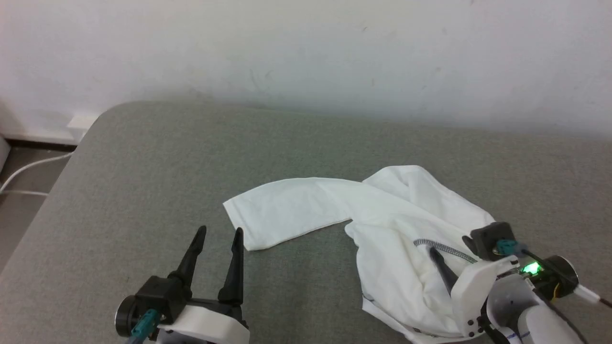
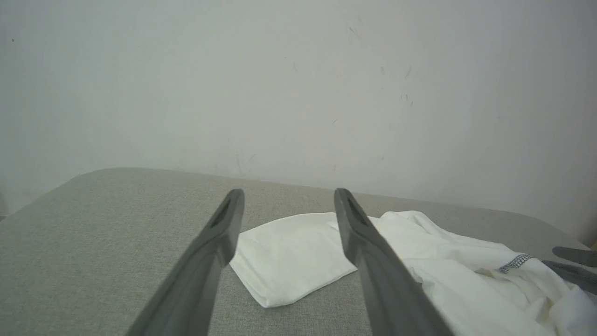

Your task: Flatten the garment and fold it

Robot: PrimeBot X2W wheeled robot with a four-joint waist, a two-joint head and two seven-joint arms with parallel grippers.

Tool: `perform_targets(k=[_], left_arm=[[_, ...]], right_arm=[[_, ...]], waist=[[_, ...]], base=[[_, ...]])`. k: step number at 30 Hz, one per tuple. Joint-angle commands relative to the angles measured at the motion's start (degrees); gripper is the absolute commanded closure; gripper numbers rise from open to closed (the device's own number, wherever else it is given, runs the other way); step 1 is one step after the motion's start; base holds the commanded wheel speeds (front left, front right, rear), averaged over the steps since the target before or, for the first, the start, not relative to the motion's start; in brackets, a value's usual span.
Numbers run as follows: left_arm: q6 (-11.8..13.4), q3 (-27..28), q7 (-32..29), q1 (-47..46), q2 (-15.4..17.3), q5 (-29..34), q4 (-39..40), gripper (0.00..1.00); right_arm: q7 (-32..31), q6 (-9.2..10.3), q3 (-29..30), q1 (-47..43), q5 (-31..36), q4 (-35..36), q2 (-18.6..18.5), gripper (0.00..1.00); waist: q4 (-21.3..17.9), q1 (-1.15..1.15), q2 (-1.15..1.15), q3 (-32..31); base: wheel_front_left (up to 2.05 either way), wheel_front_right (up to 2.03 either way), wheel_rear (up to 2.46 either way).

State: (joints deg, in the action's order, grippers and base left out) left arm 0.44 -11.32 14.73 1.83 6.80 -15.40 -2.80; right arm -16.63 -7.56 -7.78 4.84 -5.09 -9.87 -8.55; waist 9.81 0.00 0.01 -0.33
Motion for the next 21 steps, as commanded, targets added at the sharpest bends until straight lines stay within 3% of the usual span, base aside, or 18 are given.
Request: perform_targets(k=[1, 4, 7, 8, 9, 15, 21], left_arm=[[-0.62, 0.37, 0.27, -0.84, -0.62, 0.73, -0.37, 0.00], [-1.68, 0.41, 0.27, -1.37, -1.69, 1.32, -1.19, 0.00], [-2.43, 0.58, 0.27, -1.74, -2.43, 1.85, -1.75, 0.00], [-2.68, 0.59, 0.27, -1.77, -2.63, 2.02, -1.96, 0.00], [-2.91, 0.60, 0.27, -1.76, -2.79, 2.18, -2.19, 0.00], [-3.60, 1.77, 0.27, -1.49, -3.42, 2.75, -2.91, 0.00], [-4.19, 3.24, 0.27, -1.17, -3.66, 3.26, -3.01, 0.00]], right_arm=[[-2.05, 0.08, -1.36, 1.21, -0.57, -0.47, -1.59, 0.00], [-7.12, 0.08, -3.40, 3.05, -1.04, -3.19, -4.69, 0.00], [-7.93, 0.08, -3.93, 4.48, -0.41, -5.75, -6.36, 0.00], [-7.81, 0.08, -3.40, 4.74, -0.47, -6.58, -6.32, 0.76], [-7.53, 0.08, -2.63, 4.89, -0.61, -7.20, -6.00, 1.00], [-1.95, 0.08, 1.90, 4.74, -1.43, -6.08, -3.62, 1.00], [1.71, 0.08, 10.80, 2.16, -2.28, 2.28, 0.29, 1.00]], waist=[[1.77, 0.00, -0.01, 1.44], [3.38, 0.00, -0.01, 2.42], [4.36, 0.00, -0.01, 3.16], [4.51, 0.00, -0.01, 3.29], [4.53, 0.00, -0.01, 3.38], [2.14, 0.00, -0.01, 2.49], [-3.29, 0.00, -0.01, 1.11]], base=[[0.00, 0.00, 0.00], [0.00, 0.00, 0.00], [0.00, 0.00, 0.00], [0.00, 0.00, 0.00], [0.00, 0.00, 0.00], [0.00, 0.00, 0.00], [0.00, 0.00, 0.00]])
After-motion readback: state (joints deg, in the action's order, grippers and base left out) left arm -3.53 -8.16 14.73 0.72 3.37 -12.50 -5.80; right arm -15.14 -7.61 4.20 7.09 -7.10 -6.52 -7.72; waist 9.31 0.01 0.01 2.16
